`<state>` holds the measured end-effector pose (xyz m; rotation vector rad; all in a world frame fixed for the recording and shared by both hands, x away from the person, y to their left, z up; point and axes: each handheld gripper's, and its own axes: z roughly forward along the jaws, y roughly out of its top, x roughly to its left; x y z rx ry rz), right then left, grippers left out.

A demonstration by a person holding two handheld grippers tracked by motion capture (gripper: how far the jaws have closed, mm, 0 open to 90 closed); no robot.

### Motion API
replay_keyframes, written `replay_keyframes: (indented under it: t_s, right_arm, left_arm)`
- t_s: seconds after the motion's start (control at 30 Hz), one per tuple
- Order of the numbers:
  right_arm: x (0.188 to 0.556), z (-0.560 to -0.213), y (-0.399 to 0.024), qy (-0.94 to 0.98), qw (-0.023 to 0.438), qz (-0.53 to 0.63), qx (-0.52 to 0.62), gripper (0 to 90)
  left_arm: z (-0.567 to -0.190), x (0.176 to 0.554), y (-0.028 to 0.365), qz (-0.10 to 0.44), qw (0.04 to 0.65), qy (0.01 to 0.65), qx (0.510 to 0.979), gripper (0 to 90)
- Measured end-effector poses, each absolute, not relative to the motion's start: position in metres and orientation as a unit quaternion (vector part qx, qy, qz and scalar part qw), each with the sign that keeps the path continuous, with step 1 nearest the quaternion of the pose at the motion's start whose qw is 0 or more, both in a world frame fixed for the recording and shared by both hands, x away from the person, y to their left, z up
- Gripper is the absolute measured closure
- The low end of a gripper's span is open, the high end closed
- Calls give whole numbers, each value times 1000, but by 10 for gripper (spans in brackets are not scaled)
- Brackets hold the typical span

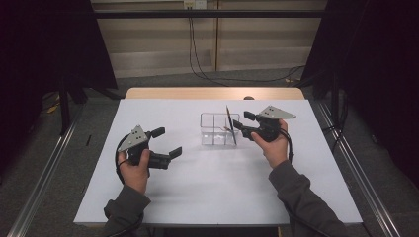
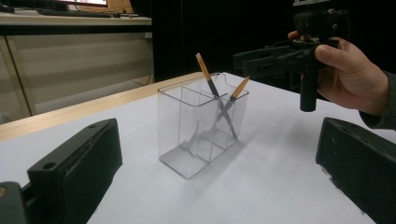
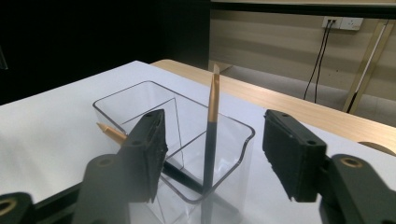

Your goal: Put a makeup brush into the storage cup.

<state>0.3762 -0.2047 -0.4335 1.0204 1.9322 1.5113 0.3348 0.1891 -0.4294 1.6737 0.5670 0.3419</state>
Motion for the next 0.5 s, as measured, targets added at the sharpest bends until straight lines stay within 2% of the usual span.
replay_keyframes:
  t_s: [0.17,0.5]
  right_arm:
    - [374,-434,-205,705,241,552,373,333]
    - [368,-435,-207,710,240,551,366,295]
  left_arm:
    - [-429,335,191,155,618,248,730,1]
    - [-429,334,190,154,616,250,731,1]
